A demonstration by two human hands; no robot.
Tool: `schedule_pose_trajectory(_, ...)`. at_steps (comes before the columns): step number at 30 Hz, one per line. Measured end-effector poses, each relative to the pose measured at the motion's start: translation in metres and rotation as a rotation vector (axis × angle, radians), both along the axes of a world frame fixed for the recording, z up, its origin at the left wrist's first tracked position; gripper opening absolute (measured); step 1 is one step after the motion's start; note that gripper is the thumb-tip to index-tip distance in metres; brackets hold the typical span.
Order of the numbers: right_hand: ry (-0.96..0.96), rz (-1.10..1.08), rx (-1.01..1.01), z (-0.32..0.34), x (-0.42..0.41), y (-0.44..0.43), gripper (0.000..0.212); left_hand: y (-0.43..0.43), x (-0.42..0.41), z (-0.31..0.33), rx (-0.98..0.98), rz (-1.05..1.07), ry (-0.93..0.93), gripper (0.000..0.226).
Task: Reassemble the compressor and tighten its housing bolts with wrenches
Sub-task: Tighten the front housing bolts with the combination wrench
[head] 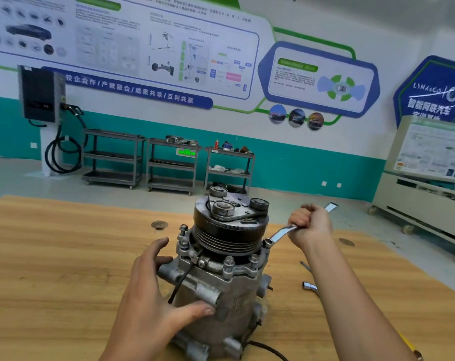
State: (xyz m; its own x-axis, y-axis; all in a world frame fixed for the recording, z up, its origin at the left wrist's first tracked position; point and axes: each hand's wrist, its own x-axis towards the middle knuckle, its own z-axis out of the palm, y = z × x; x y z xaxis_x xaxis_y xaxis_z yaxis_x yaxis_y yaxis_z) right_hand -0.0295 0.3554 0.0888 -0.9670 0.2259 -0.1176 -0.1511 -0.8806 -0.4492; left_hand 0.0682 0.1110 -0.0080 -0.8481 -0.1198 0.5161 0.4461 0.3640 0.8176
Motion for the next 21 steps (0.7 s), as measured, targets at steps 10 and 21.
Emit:
schedule_pose_trajectory(10, 0.201, -0.682, 0.142, -0.013, 0.076, -0.033, 0.042, 0.007, 0.003, -0.003, 0.008, 0.066, 0.025, 0.110)
schedule_pose_trajectory(21, 0.754, -1.014, 1.223, -0.066, 0.130, -0.121, 0.050, 0.018, 0.005, -0.012, -0.051, 0.098, 0.126, 0.093)
